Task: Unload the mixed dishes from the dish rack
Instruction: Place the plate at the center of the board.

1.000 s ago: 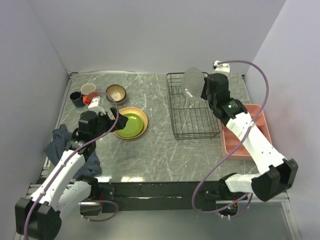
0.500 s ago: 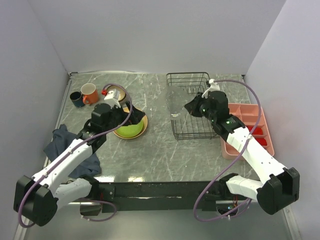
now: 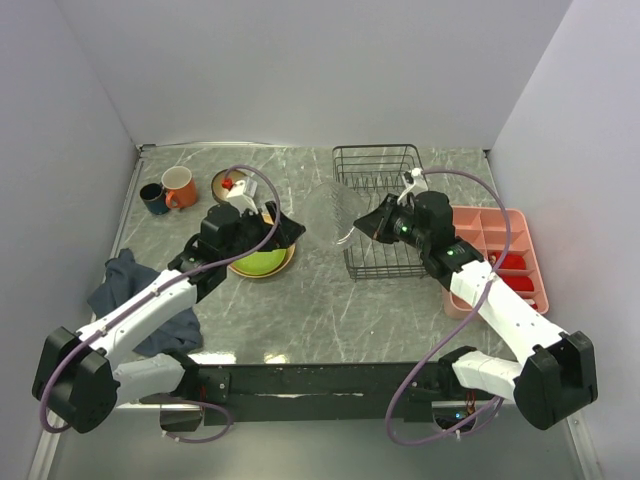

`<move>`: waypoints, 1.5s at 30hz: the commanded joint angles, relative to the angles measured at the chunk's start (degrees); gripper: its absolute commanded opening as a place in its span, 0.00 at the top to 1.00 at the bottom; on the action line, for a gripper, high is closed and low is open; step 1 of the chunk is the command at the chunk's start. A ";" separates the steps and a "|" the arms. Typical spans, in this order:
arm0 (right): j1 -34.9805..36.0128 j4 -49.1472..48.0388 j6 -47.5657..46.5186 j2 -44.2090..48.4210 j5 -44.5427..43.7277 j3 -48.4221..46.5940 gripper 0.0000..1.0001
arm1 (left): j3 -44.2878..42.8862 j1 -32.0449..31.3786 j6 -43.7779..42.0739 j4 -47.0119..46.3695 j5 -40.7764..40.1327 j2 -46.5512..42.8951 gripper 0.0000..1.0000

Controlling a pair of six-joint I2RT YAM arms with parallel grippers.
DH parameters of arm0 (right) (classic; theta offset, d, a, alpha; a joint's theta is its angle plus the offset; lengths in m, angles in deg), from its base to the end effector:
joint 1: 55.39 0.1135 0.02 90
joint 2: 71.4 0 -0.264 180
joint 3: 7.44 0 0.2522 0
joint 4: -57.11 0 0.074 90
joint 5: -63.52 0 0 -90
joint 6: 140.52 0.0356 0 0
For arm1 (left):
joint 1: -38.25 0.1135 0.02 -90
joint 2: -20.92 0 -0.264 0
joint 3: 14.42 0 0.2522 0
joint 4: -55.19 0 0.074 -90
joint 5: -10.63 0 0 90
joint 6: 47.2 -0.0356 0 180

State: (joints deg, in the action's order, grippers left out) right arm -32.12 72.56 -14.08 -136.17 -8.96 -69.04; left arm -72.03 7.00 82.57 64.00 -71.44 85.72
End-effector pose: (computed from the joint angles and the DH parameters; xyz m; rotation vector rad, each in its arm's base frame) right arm 0.2361 0.1132 0.3039 0.0094 2.0072 0.9800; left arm 0.2222 -0.1406 0.2907 -0.0436 1.9663 -0.9705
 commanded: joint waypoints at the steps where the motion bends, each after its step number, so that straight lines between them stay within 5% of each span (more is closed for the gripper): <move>1: 0.20 -5.12 1.34 1.67 2.96 0.98 0.98 | -1.76 -1.10 2.15 -5.42 -0.27 0.51 0.25; 5: 0.20 -5.82 1.70 1.67 3.75 1.69 0.98 | -1.94 -1.45 2.77 -5.51 -0.89 1.30 0.37; 9: 0.29 -6.17 1.70 1.49 3.84 2.22 0.97 | -1.76 -1.89 4.17 -5.60 -2.47 1.74 0.65; 14: 1.43 -4.95 0.21 1.40 2.61 1.61 0.96 | -1.76 -2.15 5.31 -5.16 -3.53 2.26 0.78; 18: 3.01 -3.81 -1.11 0.97 1.38 0.64 0.94 | -1.58 -2.24 6.55 -4.54 -4.49 2.79 0.98; 21: 4.06 -3.45 -1.55 0.53 0.50 -0.06 0.89 | -1.23 -2.24 7.08 -3.84 -5.20 2.79 0.99; 26: 4.42 -3.10 -1.12 0.26 -1.17 -0.24 0.64 | -0.27 -2.33 8.30 -1.91 -7.74 1.65 0.99; 31: 4.51 -2.40 -1.55 0.70 -2.14 -0.59 0.21 | 1.75 -1.98 10.32 0.19 -12.04 -0.72 0.99; 34: 4.51 -2.05 -1.73 1.31 -3.45 -0.68 0.05 | 2.98 -0.84 13.31 3.00 -14.16 -2.04 0.99; 45: 4.42 0.32 -2.78 2.63 -7.76 -0.24 0.00 | 10.54 7.77 31.42 13.11 -22.32 -9.95 0.99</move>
State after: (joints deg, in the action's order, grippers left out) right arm -27.88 72.69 -15.72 -135.54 -14.14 -67.03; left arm -62.42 12.86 106.37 73.34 -89.02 78.50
